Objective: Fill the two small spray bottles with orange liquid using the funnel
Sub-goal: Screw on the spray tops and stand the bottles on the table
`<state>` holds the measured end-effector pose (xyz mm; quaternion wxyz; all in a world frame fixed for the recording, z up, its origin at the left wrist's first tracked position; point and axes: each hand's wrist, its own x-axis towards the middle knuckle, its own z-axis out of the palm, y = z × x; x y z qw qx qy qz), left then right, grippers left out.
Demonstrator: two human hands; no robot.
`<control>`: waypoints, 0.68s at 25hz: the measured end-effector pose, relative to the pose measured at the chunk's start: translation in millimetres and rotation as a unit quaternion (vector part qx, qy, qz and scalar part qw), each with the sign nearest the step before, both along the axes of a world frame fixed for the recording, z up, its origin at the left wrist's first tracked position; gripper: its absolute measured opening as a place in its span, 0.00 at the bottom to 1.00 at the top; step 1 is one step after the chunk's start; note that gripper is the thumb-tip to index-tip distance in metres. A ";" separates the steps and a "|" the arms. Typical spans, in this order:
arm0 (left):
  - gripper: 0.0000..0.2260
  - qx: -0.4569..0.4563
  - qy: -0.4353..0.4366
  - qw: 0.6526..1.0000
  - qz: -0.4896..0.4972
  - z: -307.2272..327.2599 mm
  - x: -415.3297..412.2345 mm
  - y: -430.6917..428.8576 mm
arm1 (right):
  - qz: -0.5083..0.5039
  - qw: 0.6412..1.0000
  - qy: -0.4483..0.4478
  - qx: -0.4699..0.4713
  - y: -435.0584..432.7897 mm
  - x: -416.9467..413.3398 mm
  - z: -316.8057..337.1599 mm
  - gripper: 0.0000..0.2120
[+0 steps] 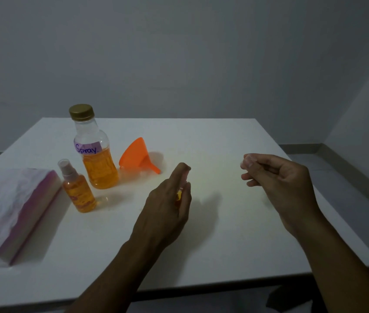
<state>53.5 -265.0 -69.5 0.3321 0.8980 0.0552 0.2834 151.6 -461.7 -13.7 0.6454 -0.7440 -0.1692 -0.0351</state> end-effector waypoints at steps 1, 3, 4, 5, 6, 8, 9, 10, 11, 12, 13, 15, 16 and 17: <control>0.17 0.008 -0.007 1.000 0.002 -0.4 0.7 -1.7 | -0.001 1.000 0.001 0.002 0.4 -0.8 0.7 0.05; 0.15 0.018 -0.019 1.000 0.011 -0.1 1.8 -4.3 | -0.006 1.000 0.001 0.008 0.4 -1.8 1.7 0.05; 0.15 0.019 -0.022 0.999 0.016 0.5 2.0 -4.5 | -0.007 1.000 0.000 0.009 0.3 -2.0 2.0 0.05; 0.15 0.018 -0.022 0.999 0.020 1.6 1.9 -4.3 | -0.007 1.000 0.001 0.009 0.0 -2.4 2.3 0.05; 0.15 0.016 -0.019 0.999 0.021 2.8 1.1 -3.6 | -0.005 1.000 0.002 0.009 0.2 -2.5 1.8 0.06; 0.19 0.010 -0.001 1.000 0.017 5.4 -1.6 -2.4 | -0.003 1.000 0.005 0.006 1.6 -3.6 0.6 0.07; 0.21 0.000 0.015 1.000 0.014 6.6 -2.5 -2.1 | -0.001 1.000 0.006 0.001 2.8 -4.5 0.0 0.08; 0.22 -0.017 0.035 0.999 0.009 7.3 -3.7 -1.4 | 0.002 1.000 0.004 -0.004 4.5 -5.3 -1.0 0.08; 0.23 -0.034 0.055 0.998 0.003 7.3 -5.1 -0.6 | 0.008 1.000 0.003 -0.009 6.7 -6.6 -1.8 0.09; 0.22 -0.044 0.072 0.996 -0.008 6.6 -6.7 0.2 | 0.016 1.000 0.002 -0.012 9.5 -8.1 -2.5 0.09; 0.20 -0.046 0.082 0.995 -0.025 6.0 -9.1 1.2 | 0.028 1.000 0.000 -0.014 13.0 -10.0 -2.7 0.10; 0.16 -0.019 0.086 0.994 -0.062 3.5 -13.1 4.7 | 0.051 0.998 -0.010 -0.025 22.6 -14.1 -3.9 0.13; 0.15 0.007 0.084 0.994 -0.074 2.0 -14.3 6.5 | 0.060 0.998 -0.017 -0.034 28.0 -15.6 -5.4 0.14; 0.14 0.031 0.081 0.993 -0.079 1.3 -15.3 7.4 | 0.067 0.997 -0.023 -0.042 32.6 -17.1 -6.6 0.14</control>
